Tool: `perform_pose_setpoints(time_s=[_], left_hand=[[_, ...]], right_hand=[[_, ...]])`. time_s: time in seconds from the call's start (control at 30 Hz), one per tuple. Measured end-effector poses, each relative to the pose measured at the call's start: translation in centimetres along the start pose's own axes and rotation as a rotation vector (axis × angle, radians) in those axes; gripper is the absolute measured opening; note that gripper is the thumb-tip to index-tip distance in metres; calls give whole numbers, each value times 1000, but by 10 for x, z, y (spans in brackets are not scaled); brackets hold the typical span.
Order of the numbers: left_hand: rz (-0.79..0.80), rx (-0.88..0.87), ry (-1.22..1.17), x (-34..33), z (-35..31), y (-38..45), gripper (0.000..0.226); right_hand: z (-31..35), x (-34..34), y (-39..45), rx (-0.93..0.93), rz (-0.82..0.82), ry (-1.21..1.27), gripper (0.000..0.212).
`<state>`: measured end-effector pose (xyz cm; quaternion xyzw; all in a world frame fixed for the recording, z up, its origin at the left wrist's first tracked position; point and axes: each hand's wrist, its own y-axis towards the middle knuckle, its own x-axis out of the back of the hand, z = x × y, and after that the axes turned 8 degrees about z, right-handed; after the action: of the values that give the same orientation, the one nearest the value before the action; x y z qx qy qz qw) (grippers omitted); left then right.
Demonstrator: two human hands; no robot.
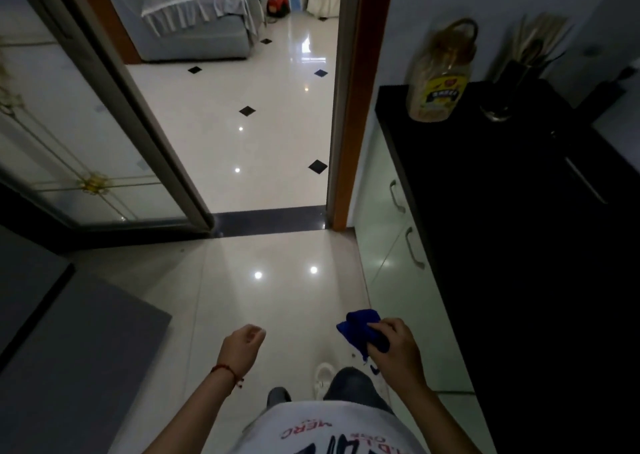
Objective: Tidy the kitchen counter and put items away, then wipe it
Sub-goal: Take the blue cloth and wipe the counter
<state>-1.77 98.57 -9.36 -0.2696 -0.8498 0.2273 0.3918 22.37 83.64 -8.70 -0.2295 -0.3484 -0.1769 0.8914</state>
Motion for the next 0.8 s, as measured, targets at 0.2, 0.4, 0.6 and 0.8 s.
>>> perform_pose_setpoints(time_s=[0.2,0.4,0.6,0.8], left_hand=[[44,-74,40,13,-56,61,20],[161,-300,186,22,-152,141,22],[318,-627,354,17,-275,200,25],[446,-1004,419,-12,-368,213,25]], right_hand=[[35,50,85,32,-184,25,38],[49,86,129,6,-519,10,38],[43,118,140,-213,-857,-115,35],[36,123,121,-524,-1118,33,34]])
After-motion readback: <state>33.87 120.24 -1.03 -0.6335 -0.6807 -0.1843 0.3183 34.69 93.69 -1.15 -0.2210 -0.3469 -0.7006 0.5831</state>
